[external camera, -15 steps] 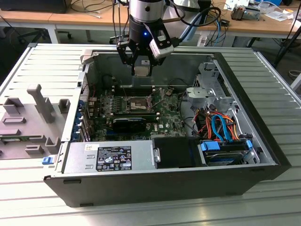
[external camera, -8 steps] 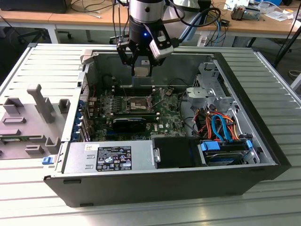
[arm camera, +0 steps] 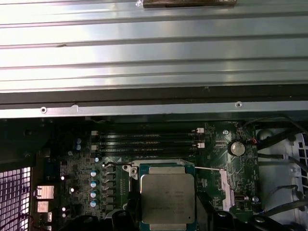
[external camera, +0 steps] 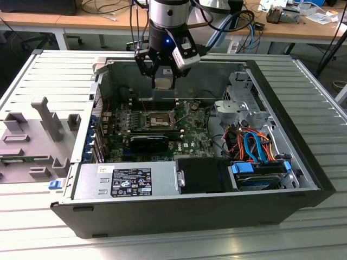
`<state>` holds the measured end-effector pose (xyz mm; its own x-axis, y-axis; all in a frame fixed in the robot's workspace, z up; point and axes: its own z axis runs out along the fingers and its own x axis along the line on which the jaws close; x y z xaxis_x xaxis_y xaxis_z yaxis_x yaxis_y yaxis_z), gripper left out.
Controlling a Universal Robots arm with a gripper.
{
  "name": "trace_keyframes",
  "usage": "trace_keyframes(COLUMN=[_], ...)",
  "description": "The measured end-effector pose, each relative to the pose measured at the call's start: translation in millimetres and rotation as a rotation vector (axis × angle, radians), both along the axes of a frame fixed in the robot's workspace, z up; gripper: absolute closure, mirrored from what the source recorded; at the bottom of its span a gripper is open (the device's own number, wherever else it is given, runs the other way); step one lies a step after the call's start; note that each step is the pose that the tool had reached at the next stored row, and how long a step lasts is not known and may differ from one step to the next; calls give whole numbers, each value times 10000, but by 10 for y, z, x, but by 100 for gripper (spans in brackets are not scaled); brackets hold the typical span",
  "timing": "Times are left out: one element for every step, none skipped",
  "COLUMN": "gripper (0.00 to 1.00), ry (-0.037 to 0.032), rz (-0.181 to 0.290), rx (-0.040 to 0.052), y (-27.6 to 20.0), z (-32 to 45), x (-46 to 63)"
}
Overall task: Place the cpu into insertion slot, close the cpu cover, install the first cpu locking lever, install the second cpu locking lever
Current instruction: 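Place the cpu into insertion slot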
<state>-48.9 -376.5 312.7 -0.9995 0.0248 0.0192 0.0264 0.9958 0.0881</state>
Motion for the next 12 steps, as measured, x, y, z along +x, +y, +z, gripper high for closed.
trace_keyframes(gripper=[46, 46, 46, 46, 46, 46, 46, 46, 46, 46, 46, 46], ry=[0, 1, 1, 1, 2, 2, 1, 1, 1, 1, 1, 1], rz=[0, 0, 0, 0, 0, 0, 0, 0, 1, 0, 1, 0], rx=[1, -1, -1, -2, -3, -3, -2, -2, -4, -5, -5, -5], y=[-2, -4, -5, -7, -7, -8, -8, -8, -8, -8, -8, -8], z=[-2, -3, -4, -6, -6, -8, -10, -11, -24, -34, -34, -36], x=[0, 0, 0, 0, 0, 0, 0, 0, 0, 0, 0, 0])
